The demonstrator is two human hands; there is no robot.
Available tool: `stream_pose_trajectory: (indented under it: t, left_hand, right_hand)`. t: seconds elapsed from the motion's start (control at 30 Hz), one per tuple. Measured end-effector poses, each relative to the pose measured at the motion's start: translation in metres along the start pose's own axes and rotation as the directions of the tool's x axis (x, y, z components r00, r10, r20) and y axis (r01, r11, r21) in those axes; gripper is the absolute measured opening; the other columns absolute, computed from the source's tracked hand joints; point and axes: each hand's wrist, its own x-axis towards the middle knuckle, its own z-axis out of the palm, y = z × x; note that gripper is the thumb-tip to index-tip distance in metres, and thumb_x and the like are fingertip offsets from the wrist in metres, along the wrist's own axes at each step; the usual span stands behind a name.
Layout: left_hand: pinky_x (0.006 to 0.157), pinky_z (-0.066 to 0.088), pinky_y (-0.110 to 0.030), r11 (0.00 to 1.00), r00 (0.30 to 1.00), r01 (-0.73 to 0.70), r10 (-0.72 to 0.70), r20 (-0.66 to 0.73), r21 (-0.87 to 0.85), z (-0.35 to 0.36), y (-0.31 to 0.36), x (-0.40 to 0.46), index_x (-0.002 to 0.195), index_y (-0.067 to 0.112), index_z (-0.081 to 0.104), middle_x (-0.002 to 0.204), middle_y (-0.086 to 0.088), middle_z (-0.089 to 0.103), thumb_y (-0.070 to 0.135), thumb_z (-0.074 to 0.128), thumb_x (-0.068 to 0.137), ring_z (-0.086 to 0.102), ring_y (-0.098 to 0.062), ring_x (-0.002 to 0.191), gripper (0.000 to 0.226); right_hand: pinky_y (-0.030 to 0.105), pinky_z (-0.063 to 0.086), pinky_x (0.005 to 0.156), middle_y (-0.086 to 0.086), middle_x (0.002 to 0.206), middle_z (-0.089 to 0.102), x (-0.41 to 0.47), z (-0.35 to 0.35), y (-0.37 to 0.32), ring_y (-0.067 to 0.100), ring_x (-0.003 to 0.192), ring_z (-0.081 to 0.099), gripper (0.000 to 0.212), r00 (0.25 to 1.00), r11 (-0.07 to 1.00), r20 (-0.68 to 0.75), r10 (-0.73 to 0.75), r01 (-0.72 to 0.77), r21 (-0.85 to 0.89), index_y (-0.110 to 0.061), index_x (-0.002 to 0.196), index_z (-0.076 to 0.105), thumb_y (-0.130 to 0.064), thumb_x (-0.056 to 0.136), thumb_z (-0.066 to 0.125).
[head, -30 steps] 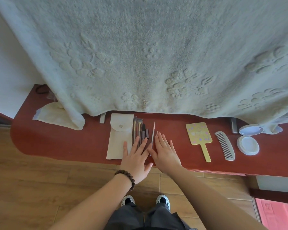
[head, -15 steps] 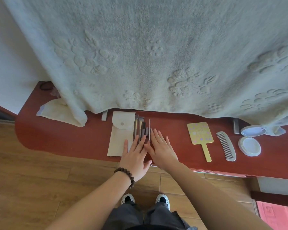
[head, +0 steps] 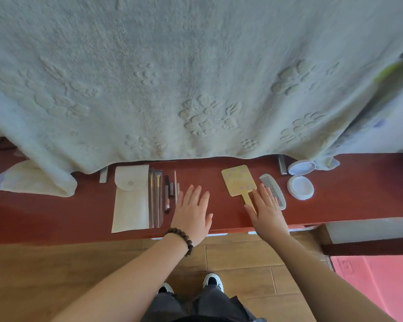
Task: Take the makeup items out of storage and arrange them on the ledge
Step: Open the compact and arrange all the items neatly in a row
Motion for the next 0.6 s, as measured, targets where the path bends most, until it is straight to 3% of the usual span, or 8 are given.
stream_pose_trajectory:
  t: [0.2,0.27,0.37,0.5,0.6]
  left_hand:
    - [0.117,0.004,-0.057,0.985,0.981,-0.169,0.165,0.104,0.032,0.023,0.082,0.039,0.151,0.026,0.011,0.161,-0.008,-0.002,0.051,0.039,0.094,-0.002,-0.031,0.148,0.069]
    - [0.115,0.001,-0.06,0.983,0.975,-0.17,0.158,0.154,0.073,0.035,0.095,0.044,0.152,0.029,0.004,0.161,-0.005,-0.01,0.058,0.033,0.094,-0.007,-0.03,0.148,0.071]
    - [0.116,0.0,-0.059,0.984,0.971,-0.142,0.117,0.208,0.107,0.043,0.096,0.045,0.152,0.026,0.007,0.161,-0.003,-0.006,0.06,0.026,0.095,-0.009,-0.028,0.148,0.069]
    - [0.118,0.005,-0.055,0.98,0.978,-0.146,0.122,0.171,0.138,0.041,0.08,0.037,0.151,0.021,0.017,0.161,-0.005,0.004,0.054,0.025,0.097,-0.003,-0.028,0.148,0.063]
    - [0.118,0.004,-0.055,0.985,0.985,-0.104,0.082,0.154,0.141,0.04,0.064,0.026,0.152,0.021,0.014,0.162,-0.004,0.001,0.053,0.026,0.098,-0.005,-0.027,0.148,0.064]
  right_hand:
    - [0.033,-0.001,0.12,0.001,0.16,-0.002,-0.002,-0.014,0.042,0.016,0.147,-0.007,0.057,0.998,0.998,0.021,0.058,-0.057,-0.038,-0.017,0.151,0.013,-0.031,0.1,0.034]
    - [0.033,0.002,0.12,0.0,0.16,-0.002,-0.001,-0.015,0.047,0.016,0.147,-0.006,0.057,0.998,0.999,0.035,0.046,-0.046,-0.015,-0.016,0.151,0.014,-0.028,0.099,0.035]
    - [0.032,0.011,0.119,-0.001,0.161,0.0,-0.001,-0.013,0.048,0.016,0.147,-0.006,0.056,0.997,0.998,0.053,0.052,-0.054,0.029,-0.014,0.15,0.018,-0.027,0.099,0.036]
    - [0.034,0.015,0.119,-0.002,0.161,0.001,-0.004,-0.005,0.035,0.017,0.147,-0.01,0.056,0.997,1.0,0.072,0.02,-0.02,0.001,-0.013,0.15,0.018,-0.03,0.099,0.034]
    - [0.034,0.015,0.12,-0.003,0.16,0.0,-0.006,0.001,0.018,0.017,0.147,-0.01,0.056,0.997,1.0,0.08,-0.022,0.022,0.004,-0.014,0.15,0.017,-0.031,0.1,0.033]
